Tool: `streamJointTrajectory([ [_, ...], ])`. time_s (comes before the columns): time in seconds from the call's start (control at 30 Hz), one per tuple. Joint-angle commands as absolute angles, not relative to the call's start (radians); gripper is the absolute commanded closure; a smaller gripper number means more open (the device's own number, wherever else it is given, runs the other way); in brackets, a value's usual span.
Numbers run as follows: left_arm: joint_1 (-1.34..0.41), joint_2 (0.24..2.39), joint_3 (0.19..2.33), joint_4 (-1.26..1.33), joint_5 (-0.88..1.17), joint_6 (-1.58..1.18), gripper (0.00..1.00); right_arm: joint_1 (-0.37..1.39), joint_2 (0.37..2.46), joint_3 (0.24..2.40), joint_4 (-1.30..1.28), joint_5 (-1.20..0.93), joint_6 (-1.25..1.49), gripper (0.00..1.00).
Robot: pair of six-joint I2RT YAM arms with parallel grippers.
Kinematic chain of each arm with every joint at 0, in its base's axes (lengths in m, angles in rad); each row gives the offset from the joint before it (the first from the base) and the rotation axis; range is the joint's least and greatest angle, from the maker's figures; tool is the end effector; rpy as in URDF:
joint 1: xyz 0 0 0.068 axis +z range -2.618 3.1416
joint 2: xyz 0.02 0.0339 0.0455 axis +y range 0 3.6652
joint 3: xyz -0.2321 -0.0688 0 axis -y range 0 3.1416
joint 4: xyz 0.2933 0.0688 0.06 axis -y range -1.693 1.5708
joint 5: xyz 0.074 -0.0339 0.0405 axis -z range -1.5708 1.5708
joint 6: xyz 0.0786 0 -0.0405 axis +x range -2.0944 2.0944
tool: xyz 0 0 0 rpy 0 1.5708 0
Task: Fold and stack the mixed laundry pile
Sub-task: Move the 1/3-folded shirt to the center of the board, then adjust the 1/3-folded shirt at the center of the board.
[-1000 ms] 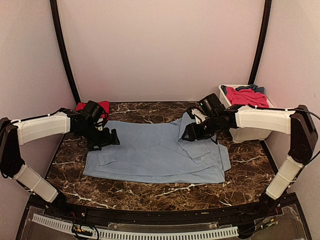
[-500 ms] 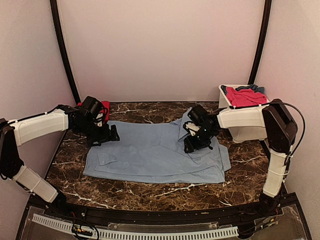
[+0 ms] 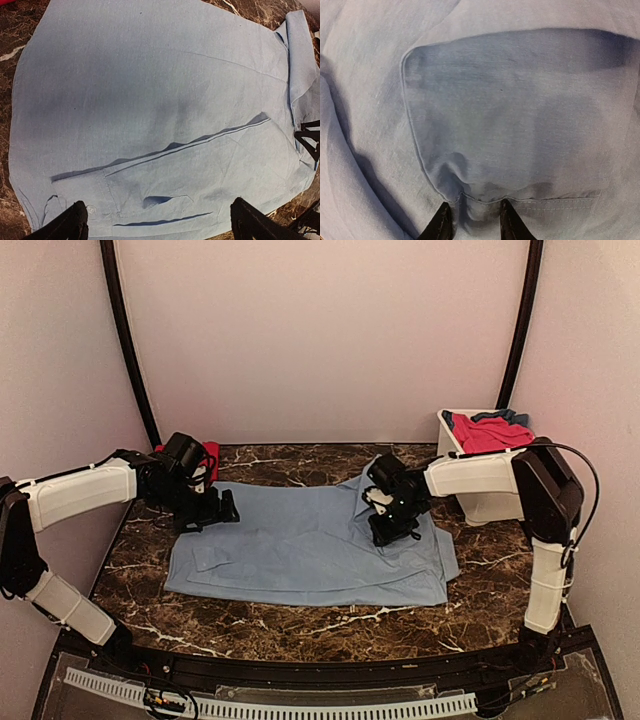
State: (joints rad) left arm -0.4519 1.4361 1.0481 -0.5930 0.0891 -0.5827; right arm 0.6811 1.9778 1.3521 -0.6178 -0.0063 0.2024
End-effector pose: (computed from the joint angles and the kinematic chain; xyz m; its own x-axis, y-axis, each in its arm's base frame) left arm 0.3278 -0.1669 0.1615 -0.8881 -0.1782 -0.4237 -0.0111 0.9298 -0.3678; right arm 0.3367 0.2735 0.0590 -0.8475 -0.4281 -0.3137 -0.4704 0.8796 0.0705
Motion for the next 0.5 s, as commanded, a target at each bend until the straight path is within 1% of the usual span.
streamJointTrajectory([
  [0.0, -0.454, 1.43, 1.061, -0.609, 0.092, -0.565, 0.01, 0.691, 1.917, 1.377, -0.644, -0.011, 0.216, 0.78],
  [0.13, -0.455, 1.43, 1.07, -0.612, 0.088, -0.56, 0.01, 0.685, 1.839, 1.416, -0.646, -0.041, 0.223, 1.0],
  [0.27, -0.455, 1.426, 1.081, -0.614, 0.084, -0.555, 0.01, 0.65, 1.744, 1.433, -0.592, -0.142, 0.254, 1.0],
  [0.47, -0.455, 1.408, 1.09, -0.587, 0.091, -0.525, 0.01, 0.583, 1.594, 1.414, -0.432, -0.307, 0.354, 1.0],
])
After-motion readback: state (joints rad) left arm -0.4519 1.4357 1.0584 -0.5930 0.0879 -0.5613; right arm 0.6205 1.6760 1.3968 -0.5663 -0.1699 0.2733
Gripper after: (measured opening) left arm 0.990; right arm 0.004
